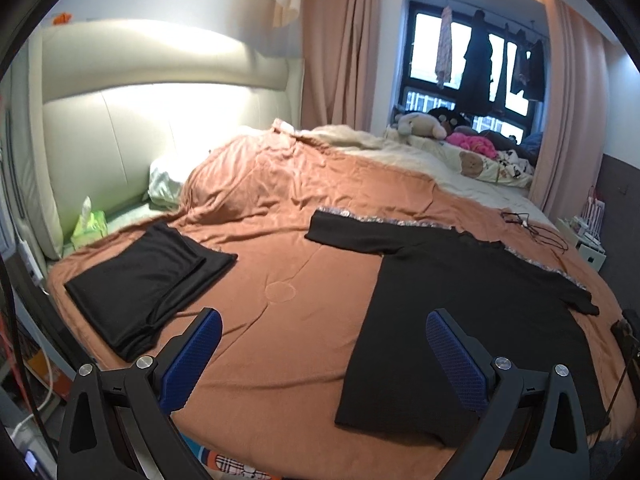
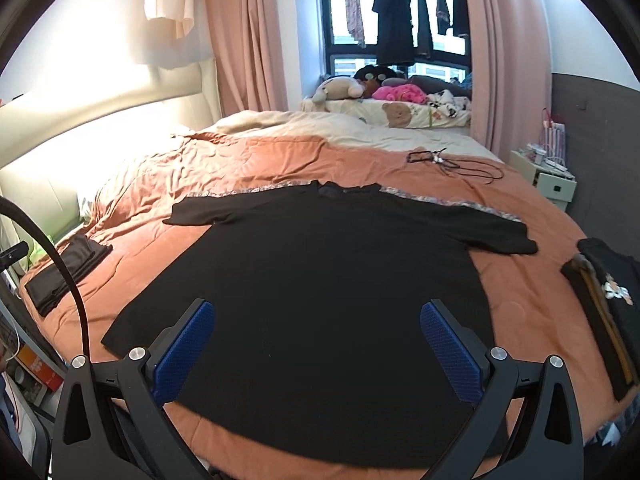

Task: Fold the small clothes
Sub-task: 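Lower the left tool to the T-shirt's sleeve side edge and close on it, then lift the gripped side edge with the left tool and fold it across the shirt body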

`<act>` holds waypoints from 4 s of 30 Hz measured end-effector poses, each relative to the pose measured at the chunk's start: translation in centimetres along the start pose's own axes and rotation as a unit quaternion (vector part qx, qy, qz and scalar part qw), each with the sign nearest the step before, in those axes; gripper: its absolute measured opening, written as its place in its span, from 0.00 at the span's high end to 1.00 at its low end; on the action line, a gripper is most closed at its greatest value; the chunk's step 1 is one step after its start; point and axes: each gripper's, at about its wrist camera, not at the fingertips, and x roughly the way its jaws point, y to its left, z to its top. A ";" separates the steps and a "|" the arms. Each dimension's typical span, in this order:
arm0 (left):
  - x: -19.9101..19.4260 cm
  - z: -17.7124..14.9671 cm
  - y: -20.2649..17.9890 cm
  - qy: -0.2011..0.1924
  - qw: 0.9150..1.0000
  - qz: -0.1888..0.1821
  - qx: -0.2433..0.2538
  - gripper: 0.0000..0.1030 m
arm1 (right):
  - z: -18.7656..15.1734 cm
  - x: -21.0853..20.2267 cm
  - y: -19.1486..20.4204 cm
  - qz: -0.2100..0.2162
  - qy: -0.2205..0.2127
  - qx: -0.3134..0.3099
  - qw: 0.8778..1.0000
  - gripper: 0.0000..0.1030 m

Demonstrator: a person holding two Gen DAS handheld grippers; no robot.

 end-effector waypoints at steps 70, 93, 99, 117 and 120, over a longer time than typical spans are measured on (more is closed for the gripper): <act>47.5 11.5 6.4 0.200 0.950 -0.058 -0.233 0.94 | 15.7 47.7 5.0 0.179 0.223 0.076 0.955 0.85; 44.0 21.4 -3.2 0.156 0.949 -0.215 -0.168 0.95 | 12.3 61.5 8.4 0.272 0.262 0.238 0.895 0.98; 43.0 21.8 -6.7 0.161 0.941 -0.255 -0.151 0.95 | 13.9 60.1 7.4 0.279 0.281 0.221 0.891 0.96; 43.1 16.6 -19.9 0.240 0.919 -0.303 -0.073 0.95 | 14.9 50.0 -6.4 0.218 0.200 0.248 0.922 0.31; 43.7 14.4 -22.2 0.271 0.910 -0.308 -0.057 0.94 | 15.1 48.8 -7.3 0.210 0.197 0.240 0.927 0.31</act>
